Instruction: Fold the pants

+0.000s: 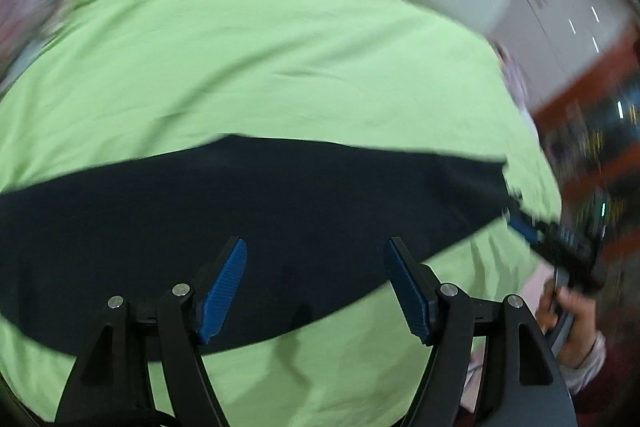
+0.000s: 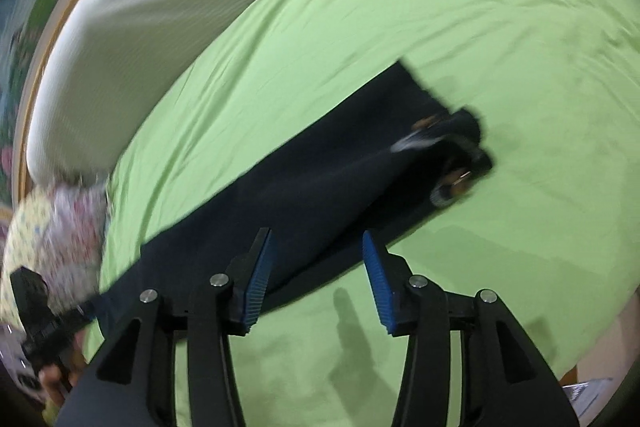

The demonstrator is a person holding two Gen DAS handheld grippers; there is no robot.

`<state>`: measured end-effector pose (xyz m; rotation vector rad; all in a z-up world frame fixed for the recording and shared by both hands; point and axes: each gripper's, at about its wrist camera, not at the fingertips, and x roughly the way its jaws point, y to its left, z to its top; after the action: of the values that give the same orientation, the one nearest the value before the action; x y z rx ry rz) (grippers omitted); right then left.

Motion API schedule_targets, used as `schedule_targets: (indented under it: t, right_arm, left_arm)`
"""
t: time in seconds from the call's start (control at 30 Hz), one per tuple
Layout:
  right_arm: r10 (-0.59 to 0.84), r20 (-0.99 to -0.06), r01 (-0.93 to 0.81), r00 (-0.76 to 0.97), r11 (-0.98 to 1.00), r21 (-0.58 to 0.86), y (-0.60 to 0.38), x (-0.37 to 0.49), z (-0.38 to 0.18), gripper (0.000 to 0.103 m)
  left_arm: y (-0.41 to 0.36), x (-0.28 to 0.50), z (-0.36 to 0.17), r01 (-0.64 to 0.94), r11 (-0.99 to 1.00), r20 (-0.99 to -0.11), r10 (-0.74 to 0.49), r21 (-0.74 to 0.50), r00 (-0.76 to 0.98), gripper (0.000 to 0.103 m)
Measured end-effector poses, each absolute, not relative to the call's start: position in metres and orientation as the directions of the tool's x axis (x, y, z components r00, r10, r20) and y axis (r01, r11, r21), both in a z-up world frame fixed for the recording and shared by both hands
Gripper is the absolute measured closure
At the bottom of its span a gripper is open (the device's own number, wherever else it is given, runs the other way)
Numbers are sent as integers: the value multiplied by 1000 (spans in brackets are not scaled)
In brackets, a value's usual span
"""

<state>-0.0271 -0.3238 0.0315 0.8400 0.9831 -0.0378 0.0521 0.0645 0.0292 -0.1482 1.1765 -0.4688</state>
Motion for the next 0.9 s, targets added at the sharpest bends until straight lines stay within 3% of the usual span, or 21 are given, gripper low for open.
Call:
schedule_targets:
  t: [0.07, 0.37, 0.43, 0.47, 0.5, 0.63, 0.73, 0.9]
  right_arm:
    - [324, -740, 404, 590, 675, 618, -332, -26, 32, 47]
    - [320, -726, 462, 609, 602, 652, -362, -14, 11, 49]
    - [326, -727, 453, 605, 610, 650, -360, -12, 10, 71]
    - [326, -736, 449, 594, 624, 639, -359, -10, 10, 92]
    - [320, -736, 448, 596, 629, 636, -363, -11, 13, 96]
    - [270, -721, 435, 638, 646, 627, -376, -22, 32, 97]
    - [320, -743, 443, 587, 642, 626, -374, -18, 20, 97]
    - [306, -762, 474, 571, 634, 610, -369, -29, 17, 86]
  left_arm:
    - [27, 56, 28, 352, 869, -857, -447, -347, 257, 31]
    - [-101, 67, 22, 557, 772, -887, -444, -306, 128, 28]
    - [-121, 65, 16, 590, 751, -896, -433, -297, 100, 28]
    - [-129, 65, 14, 601, 743, -900, -427, -294, 88, 28]
    - [-139, 66, 13, 610, 737, -904, -420, -291, 76, 28]
    - [-151, 75, 16, 625, 720, -902, -428, -301, 60, 28]
    - [-152, 86, 16, 630, 716, -902, -427, -301, 54, 28]
    - [-172, 113, 11, 636, 703, -903, -429, -319, 22, 27]
